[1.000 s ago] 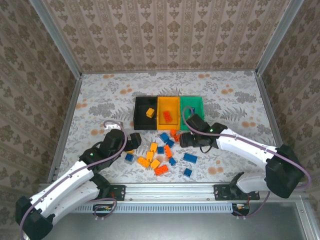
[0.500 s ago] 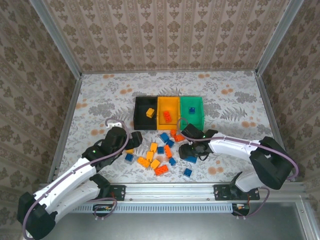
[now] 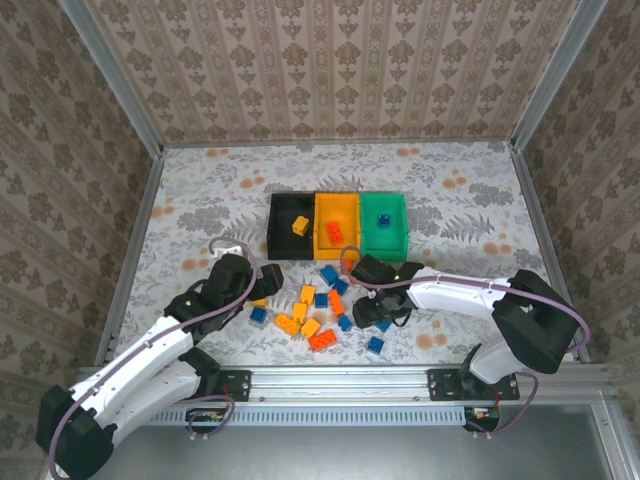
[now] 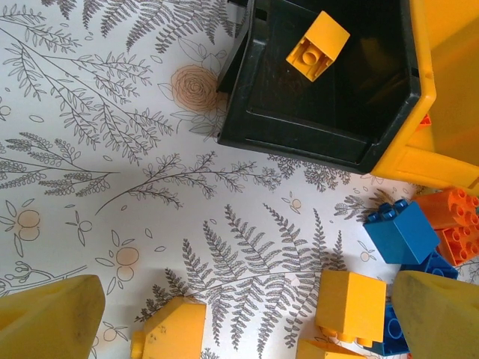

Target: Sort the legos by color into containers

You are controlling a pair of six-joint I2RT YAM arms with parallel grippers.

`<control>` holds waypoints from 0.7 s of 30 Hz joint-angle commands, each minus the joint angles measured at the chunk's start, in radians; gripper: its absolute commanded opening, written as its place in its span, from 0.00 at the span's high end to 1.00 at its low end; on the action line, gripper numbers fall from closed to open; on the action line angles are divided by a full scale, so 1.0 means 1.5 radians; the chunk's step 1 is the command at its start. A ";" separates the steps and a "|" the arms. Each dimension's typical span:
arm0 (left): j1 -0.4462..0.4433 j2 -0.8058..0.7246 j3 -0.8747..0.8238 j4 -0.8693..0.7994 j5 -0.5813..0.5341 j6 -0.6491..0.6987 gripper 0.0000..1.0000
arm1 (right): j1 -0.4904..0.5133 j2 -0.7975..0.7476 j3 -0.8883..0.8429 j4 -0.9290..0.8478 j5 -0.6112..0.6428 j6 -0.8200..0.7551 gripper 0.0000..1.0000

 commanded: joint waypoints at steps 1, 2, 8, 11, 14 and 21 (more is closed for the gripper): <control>0.007 0.001 -0.007 0.011 0.010 -0.009 0.00 | 0.008 0.022 0.017 -0.040 0.037 0.000 0.38; 0.007 0.001 -0.008 0.011 0.011 -0.009 0.00 | 0.009 0.031 0.019 -0.040 0.042 0.001 0.39; 0.009 -0.001 -0.009 0.009 0.013 -0.010 0.00 | 0.011 0.043 0.020 -0.024 0.051 0.007 0.59; 0.009 -0.001 -0.009 0.009 0.014 -0.010 0.00 | 0.010 0.027 0.018 -0.021 0.061 0.008 0.67; 0.009 -0.001 -0.009 0.012 0.017 -0.009 0.00 | 0.008 -0.001 0.022 -0.030 0.088 0.011 0.72; 0.010 -0.001 0.000 0.010 0.018 -0.004 0.00 | -0.081 -0.132 0.077 -0.064 0.126 -0.022 0.74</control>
